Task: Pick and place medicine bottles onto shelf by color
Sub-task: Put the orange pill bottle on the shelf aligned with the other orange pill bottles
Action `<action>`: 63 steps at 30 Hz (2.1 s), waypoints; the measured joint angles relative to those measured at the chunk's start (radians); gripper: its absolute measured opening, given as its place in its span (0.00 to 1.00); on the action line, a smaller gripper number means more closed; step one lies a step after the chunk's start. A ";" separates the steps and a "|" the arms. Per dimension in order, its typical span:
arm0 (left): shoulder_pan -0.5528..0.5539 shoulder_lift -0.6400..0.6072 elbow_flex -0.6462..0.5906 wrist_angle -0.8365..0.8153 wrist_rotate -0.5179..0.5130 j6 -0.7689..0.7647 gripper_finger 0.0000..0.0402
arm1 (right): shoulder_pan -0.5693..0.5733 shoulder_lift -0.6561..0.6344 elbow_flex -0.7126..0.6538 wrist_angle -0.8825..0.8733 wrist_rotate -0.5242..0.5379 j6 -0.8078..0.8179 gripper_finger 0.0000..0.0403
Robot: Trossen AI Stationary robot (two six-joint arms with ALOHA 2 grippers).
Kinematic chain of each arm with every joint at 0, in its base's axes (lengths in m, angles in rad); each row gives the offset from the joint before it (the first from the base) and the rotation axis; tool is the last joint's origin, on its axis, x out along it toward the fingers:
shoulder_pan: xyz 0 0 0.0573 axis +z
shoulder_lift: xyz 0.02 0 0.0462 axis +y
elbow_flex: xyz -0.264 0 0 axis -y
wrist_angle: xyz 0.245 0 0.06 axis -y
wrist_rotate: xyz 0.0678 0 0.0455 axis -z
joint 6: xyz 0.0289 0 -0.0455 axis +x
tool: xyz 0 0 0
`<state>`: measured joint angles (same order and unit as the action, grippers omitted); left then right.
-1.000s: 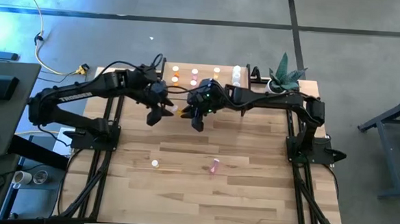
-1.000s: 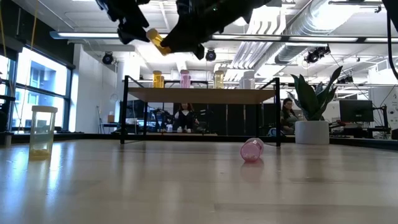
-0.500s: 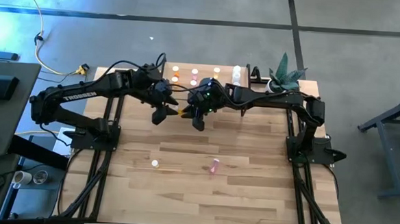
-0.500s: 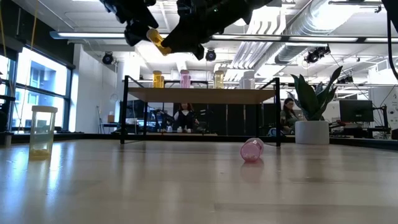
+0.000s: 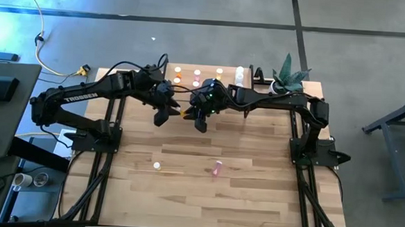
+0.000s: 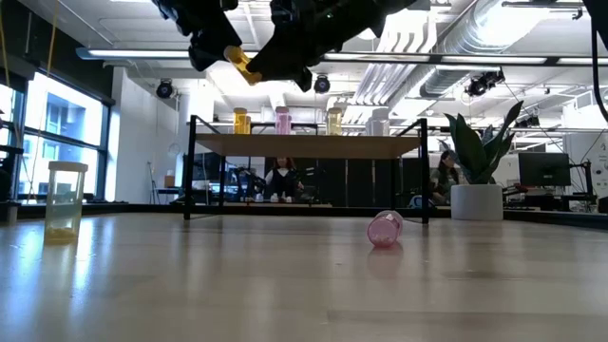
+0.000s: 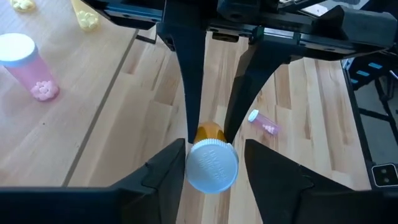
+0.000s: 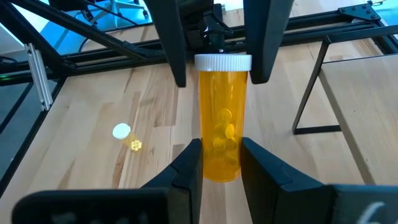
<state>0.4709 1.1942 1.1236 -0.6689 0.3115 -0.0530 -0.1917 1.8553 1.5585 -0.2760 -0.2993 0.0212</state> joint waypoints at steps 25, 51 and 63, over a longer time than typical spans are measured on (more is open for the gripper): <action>0.000 0.000 0.000 -0.038 0.000 -0.023 0.29 | 0.000 0.001 0.000 0.011 0.000 0.007 0.18; 0.000 -0.001 0.000 -0.048 -0.059 -0.022 0.29 | -0.013 0.000 0.000 -0.007 0.010 0.026 0.44; 0.050 -0.002 0.117 -0.237 -0.183 0.046 0.29 | -0.044 -0.054 0.000 -0.100 0.020 0.031 0.45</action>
<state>0.5214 1.1923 1.2405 -0.9063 0.1285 -0.0070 -0.2360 1.8012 1.5586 -0.3764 -0.2795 0.0525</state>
